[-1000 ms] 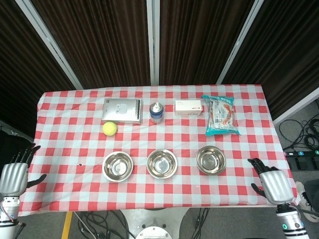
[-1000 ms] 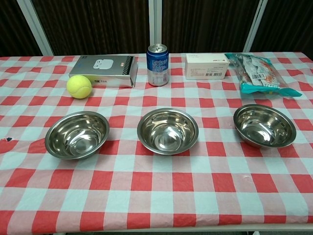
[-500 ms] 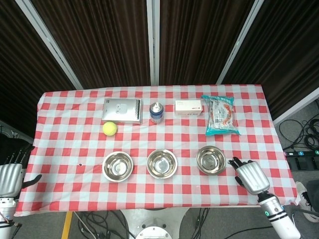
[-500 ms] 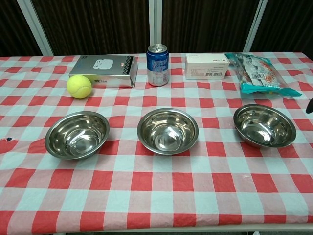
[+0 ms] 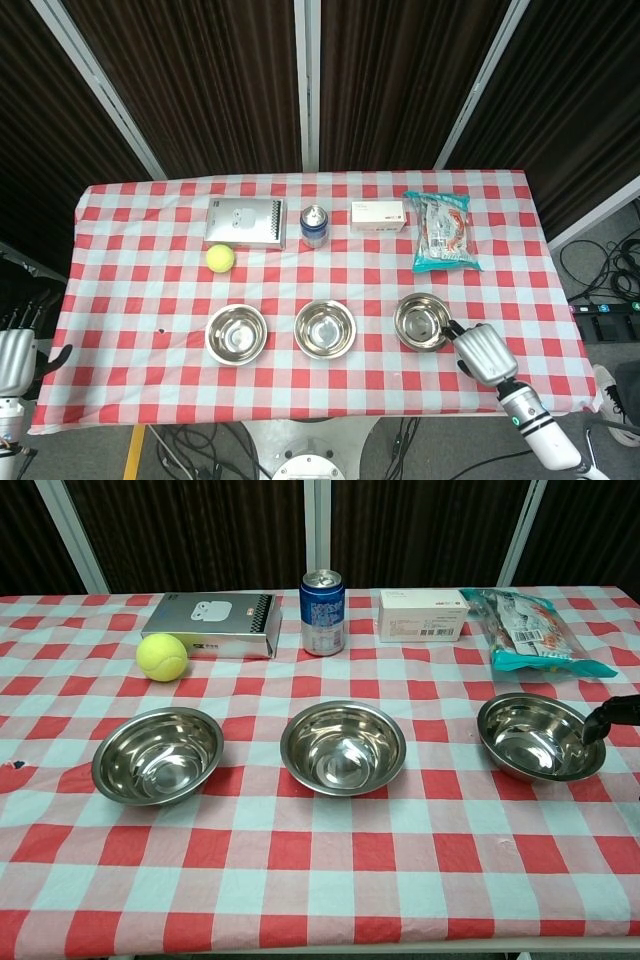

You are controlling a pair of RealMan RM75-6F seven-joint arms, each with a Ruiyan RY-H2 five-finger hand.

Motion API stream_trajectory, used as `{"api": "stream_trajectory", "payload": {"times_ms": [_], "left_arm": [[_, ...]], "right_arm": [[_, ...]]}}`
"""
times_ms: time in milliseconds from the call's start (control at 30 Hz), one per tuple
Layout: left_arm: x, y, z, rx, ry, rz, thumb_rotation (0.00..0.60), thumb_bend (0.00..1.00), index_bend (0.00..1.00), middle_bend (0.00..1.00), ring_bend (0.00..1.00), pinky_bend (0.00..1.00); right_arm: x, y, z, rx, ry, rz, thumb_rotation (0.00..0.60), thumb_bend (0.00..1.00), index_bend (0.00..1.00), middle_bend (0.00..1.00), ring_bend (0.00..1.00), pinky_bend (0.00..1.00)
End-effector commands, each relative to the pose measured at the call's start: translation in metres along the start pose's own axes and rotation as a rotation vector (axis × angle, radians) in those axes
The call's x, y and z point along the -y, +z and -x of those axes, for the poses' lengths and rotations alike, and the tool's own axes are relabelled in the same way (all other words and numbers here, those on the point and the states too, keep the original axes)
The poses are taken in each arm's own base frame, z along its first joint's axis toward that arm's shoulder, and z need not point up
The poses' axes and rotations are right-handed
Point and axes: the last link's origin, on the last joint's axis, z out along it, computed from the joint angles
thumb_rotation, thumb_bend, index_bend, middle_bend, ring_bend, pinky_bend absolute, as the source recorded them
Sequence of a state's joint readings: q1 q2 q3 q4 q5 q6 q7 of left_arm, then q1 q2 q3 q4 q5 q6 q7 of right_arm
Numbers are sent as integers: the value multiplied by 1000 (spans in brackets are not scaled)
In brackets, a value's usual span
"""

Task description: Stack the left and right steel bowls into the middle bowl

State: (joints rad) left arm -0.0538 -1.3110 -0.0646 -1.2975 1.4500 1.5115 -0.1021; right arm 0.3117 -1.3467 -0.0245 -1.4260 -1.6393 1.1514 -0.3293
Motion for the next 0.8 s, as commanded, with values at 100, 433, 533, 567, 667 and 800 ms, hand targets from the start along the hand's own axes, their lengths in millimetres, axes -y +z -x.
{"api": "stream_trajectory", "payload": {"times_ms": [100,433,533,567,667,800], "left_arm": [[2,-1,0,0,1,-6,600,306,201,216,164,251],[8,0,-2,-10,9,-23,600,316,201,216,164,251],[10,0,-2,-9,10,-31,600,321,201,216,164,251],[11,-1,-2,-9,11,-33,600,323,201,216,164,251],[13,-1,-2,-8,12,-36,600,324,201,216,164,251],[14,-2,-1,-4,14,-35,600,324,201,216,164,251]], "right_arm": [[1,13,4,-16,15,-12,600,119,380,364,739,697],[6,32,12,3,5,-50,600,120,382,361,740,702],[6,36,13,4,2,-56,600,121,382,361,740,702],[5,37,12,4,-1,-58,600,122,382,361,740,702],[5,42,12,4,-12,-65,600,131,384,365,740,702],[4,50,11,7,-26,-75,600,146,392,371,740,702]]}}
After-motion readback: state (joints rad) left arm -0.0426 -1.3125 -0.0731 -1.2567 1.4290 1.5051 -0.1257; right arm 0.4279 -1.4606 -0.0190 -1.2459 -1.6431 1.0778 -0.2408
